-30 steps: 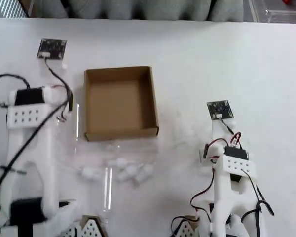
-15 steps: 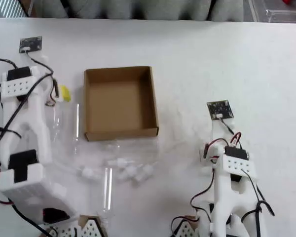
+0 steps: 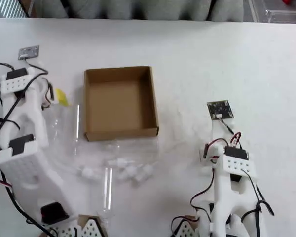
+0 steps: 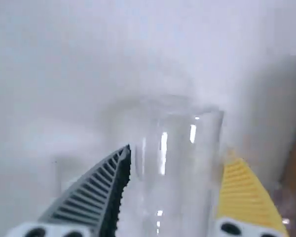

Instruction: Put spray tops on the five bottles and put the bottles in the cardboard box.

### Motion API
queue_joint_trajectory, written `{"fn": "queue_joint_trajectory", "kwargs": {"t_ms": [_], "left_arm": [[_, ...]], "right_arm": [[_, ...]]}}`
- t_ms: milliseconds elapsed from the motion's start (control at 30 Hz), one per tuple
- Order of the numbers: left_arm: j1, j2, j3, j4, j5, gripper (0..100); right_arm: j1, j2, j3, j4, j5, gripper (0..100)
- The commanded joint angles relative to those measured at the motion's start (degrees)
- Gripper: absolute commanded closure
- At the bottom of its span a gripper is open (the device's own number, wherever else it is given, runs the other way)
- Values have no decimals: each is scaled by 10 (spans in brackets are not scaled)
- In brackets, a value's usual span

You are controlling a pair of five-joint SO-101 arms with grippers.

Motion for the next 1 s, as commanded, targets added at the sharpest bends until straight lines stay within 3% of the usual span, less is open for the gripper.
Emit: {"fn": "queue_joint_trajectory", "kwargs": {"t_ms": [0, 467, 733, 967], "left_arm": [[-41, -3, -37, -6, 2, 725], [-181, -4, -55, -1, -6, 721], [-220, -4, -174, 111, -42, 720], [-224, -5, -243, 238, -142, 725]], "right_arm": [[4, -15, -2, -8, 0, 793], [4, -15, -2, -15, 0, 793], [4, -15, -2, -15, 0, 793], [4, -15, -2, -15, 0, 793]]}}
